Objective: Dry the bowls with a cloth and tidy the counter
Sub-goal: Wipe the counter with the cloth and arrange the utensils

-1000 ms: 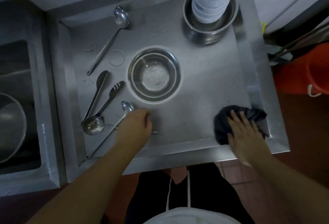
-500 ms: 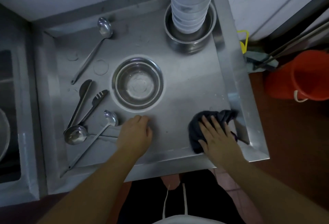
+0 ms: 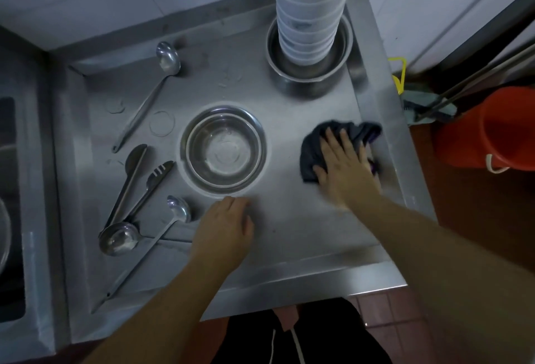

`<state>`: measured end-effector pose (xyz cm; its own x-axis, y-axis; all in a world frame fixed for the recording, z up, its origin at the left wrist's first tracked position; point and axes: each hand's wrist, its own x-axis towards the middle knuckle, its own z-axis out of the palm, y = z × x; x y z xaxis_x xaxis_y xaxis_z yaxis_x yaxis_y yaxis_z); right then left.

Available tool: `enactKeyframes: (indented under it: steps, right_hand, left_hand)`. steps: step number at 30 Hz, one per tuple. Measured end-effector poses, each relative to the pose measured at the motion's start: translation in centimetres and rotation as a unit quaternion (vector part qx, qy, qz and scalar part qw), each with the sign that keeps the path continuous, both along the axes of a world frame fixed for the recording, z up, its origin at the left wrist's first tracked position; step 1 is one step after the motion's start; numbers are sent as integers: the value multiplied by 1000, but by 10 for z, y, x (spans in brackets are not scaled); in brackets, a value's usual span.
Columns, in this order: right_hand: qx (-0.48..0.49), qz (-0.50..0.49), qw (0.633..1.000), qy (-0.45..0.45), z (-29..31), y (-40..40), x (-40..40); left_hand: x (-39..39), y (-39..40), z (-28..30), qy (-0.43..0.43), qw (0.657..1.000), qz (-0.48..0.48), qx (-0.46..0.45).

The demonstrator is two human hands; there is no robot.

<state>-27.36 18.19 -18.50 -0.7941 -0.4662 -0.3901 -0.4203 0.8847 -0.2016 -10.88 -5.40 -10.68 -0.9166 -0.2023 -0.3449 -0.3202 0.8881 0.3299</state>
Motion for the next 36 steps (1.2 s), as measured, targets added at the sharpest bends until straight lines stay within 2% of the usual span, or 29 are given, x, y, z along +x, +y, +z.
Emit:
enactKeyframes:
  steps: [4, 7, 9, 12, 14, 17, 20, 24, 28, 30, 33, 36]
  right_hand:
    - [-13, 75, 997, -25, 4, 36, 103]
    - [2, 114, 993, -34, 5, 55, 120]
    - [9, 94, 995, -16, 5, 48, 98]
    - [20, -57, 998, 13, 6, 5, 44]
    - [10, -165, 986, 20, 2, -32, 3]
    - [-7, -227, 974, 14, -5, -78, -46]
    - [-20, -220, 975, 8, -12, -109, -55]
    - [-35, -98, 994, 38, -12, -141, -42]
    - [-22, -9, 1000, 19, -11, -183, -66]
    - [-26, -19, 999, 16, -13, -215, -81]
    - [-56, -88, 994, 18, -14, -263, -110]
    - [-57, -101, 993, 18, -15, -301, -149]
  left_hand:
    - [-19, -16, 2, -2, 1000, -2, 0]
    - [-29, -27, 2, 7, 1000, 4, 4]
    - [-34, -34, 1, 14, 1000, -1, 8]
    - [-40, -46, -2, 31, 999, -4, 15]
    - [-45, -52, -3, 37, 999, -13, 19]
    - [-54, -63, -3, 55, 998, -22, 31]
    - [-66, -81, -2, 67, 997, -22, 34]
    - [-85, -110, -1, 76, 997, -3, 30]
    - [-100, -137, -2, 77, 997, 9, 24]
    - [-105, -147, 0, 80, 996, 20, 36]
    - [-107, -160, 6, 89, 994, 23, 58]
    - [-107, -167, 12, 87, 993, 26, 72]
